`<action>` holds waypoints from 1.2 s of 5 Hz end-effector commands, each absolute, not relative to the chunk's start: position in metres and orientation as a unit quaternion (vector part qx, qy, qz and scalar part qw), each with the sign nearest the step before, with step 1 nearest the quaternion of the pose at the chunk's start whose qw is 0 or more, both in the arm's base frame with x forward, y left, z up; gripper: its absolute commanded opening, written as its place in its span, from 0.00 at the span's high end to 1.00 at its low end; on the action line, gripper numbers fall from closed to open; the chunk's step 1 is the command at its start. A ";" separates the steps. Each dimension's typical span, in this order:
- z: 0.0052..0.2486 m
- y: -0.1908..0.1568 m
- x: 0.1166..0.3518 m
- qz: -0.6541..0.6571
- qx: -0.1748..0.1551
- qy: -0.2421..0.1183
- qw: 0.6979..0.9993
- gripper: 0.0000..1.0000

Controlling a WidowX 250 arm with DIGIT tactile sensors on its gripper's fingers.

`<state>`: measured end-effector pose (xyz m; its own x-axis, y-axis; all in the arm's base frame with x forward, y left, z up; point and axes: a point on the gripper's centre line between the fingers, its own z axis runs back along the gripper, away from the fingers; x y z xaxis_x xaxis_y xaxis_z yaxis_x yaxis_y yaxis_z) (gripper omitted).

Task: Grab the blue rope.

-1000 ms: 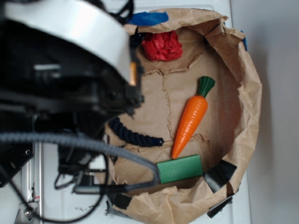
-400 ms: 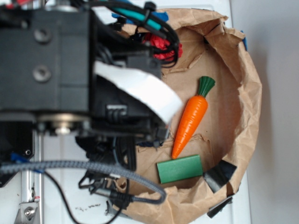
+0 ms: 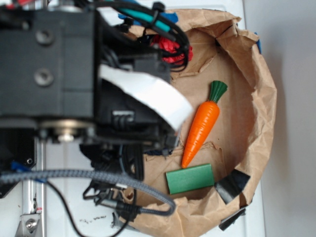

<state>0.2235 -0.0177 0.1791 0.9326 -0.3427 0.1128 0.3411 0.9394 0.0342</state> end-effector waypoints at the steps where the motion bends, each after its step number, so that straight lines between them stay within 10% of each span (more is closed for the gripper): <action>1: 0.148 -0.018 0.234 -0.155 0.010 -0.057 0.986 0.00; 6: 0.068 -0.016 0.278 -0.160 0.017 -0.012 0.987 0.00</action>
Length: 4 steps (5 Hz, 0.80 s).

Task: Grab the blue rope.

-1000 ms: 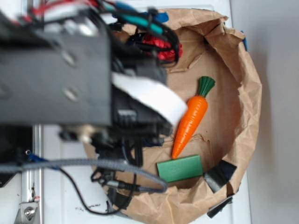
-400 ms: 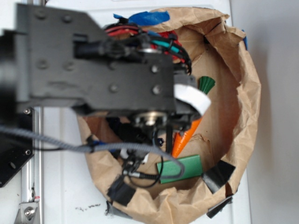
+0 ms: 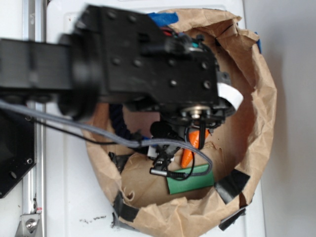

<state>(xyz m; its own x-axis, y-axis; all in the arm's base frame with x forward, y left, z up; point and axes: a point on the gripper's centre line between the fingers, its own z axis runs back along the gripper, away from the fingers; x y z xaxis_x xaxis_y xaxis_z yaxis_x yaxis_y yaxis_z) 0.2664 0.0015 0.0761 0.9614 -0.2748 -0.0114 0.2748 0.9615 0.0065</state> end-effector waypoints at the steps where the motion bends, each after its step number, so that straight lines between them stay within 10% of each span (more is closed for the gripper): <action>1: 0.060 -0.033 0.271 -0.189 0.019 -0.012 0.982 0.00; 4: 0.073 -0.046 0.250 -0.218 0.009 -0.028 0.976 0.00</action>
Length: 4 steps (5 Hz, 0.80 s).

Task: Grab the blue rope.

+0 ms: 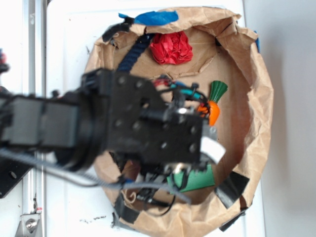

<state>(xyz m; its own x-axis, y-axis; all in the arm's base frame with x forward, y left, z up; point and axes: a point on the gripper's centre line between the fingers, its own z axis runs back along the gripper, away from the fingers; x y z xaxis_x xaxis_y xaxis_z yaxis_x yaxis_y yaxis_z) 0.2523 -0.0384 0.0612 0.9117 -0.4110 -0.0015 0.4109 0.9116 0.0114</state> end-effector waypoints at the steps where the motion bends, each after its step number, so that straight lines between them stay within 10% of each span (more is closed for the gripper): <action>1: 0.069 -0.047 0.245 -0.222 0.006 -0.032 0.974 0.00; 4: 0.032 -0.033 0.253 -0.214 -0.022 -0.077 0.973 0.00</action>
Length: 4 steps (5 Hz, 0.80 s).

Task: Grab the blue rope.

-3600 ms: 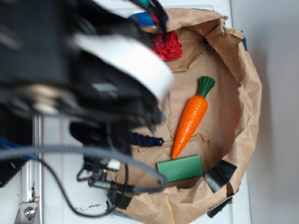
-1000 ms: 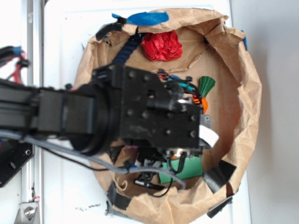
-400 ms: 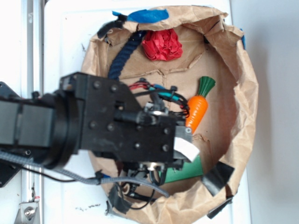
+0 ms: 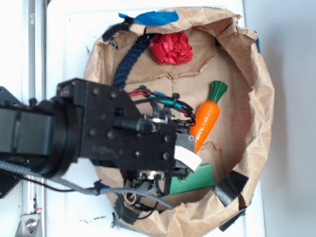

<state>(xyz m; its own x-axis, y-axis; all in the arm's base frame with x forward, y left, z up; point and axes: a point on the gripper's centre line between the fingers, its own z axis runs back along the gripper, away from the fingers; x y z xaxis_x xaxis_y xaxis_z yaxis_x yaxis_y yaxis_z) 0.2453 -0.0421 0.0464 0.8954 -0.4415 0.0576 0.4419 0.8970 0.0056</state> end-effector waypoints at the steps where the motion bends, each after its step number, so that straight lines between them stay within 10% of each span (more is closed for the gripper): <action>1: 0.016 -0.033 0.259 -0.216 -0.039 -0.078 0.973 0.00; 2: 0.013 -0.036 0.255 -0.212 -0.041 -0.064 0.974 1.00; 4: 0.022 -0.029 0.253 -0.206 -0.036 -0.072 0.975 1.00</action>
